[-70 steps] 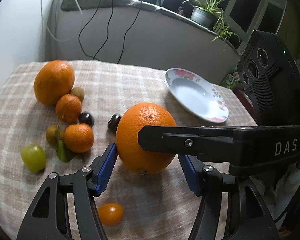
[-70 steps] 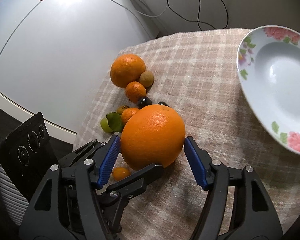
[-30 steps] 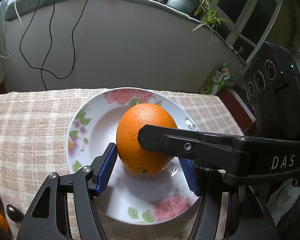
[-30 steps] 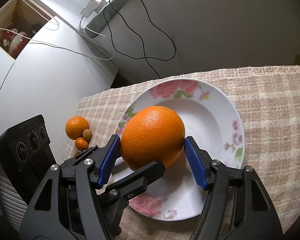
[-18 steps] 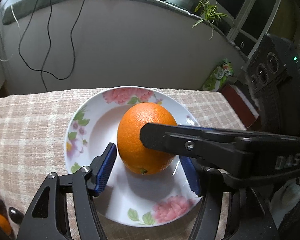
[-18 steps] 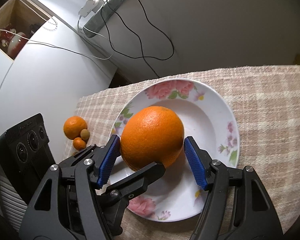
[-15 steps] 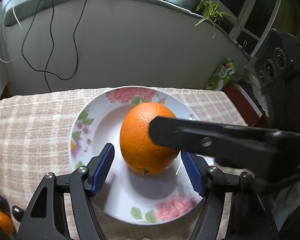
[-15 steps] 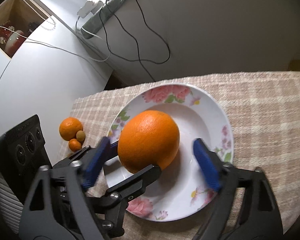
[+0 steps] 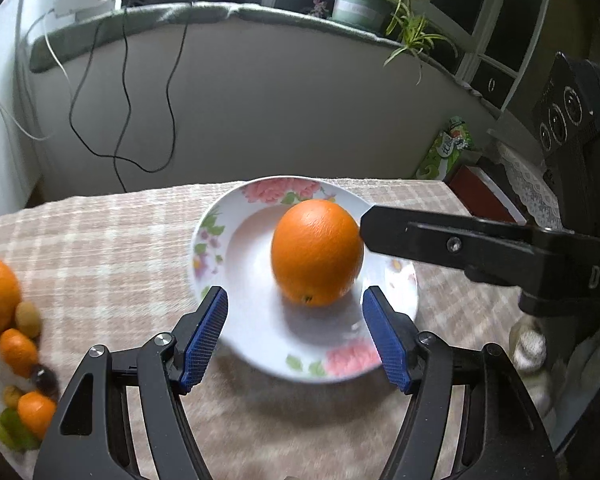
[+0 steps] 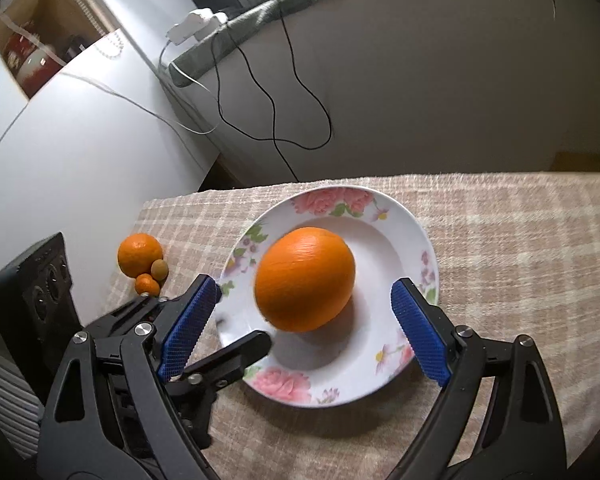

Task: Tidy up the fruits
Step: 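Move the right tool back to the fruit pile and grasp the other large orange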

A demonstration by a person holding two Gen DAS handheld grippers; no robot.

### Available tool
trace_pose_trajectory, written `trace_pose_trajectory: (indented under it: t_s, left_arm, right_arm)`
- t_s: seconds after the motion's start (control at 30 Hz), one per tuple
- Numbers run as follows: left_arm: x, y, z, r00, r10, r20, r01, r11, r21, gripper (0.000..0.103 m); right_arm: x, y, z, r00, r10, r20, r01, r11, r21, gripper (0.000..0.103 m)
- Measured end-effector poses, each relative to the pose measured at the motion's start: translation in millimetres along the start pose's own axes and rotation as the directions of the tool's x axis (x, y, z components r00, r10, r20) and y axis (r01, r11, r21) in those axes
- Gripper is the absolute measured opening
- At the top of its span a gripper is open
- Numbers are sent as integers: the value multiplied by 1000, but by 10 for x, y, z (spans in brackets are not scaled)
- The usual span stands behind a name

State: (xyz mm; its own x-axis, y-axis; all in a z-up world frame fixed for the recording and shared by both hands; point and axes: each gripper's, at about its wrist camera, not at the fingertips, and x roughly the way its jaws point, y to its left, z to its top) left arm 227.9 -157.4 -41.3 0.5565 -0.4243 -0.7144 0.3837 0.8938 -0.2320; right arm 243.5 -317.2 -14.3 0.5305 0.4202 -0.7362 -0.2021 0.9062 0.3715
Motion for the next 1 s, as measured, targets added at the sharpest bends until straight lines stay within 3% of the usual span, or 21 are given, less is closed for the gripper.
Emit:
trace_pose_trajectory:
  t_s: [0.13,0.4,0.57,0.83,1.0]
  left_arm:
    - [-274,99,-135,999,13,33,-13,1000,-3,70]
    - [-823,390,-426,994,40,99,-37,999,-26,70]
    - [-1092,697,-595,991,80,109,-74,995,-64,70]
    - [-1349,1274,-854,984,153,95,-135,976,-172,70]
    - [-1394,1656,-929,982,165,93,-136,957,-257,70]
  right_arm:
    - [-152,245,-96,999,-24,39,27,997,-79,92]
    - [-362,676,-329,995,18,96,-3,988,-157,92]
    - [-405,948,-374,993,52,105,-30,979,-200,101]
    - [-185,1282,-342,996,76,38,-66,972,-225,102]
    - [45,1497,-285,995,104,-11,-103,963,-248,102]
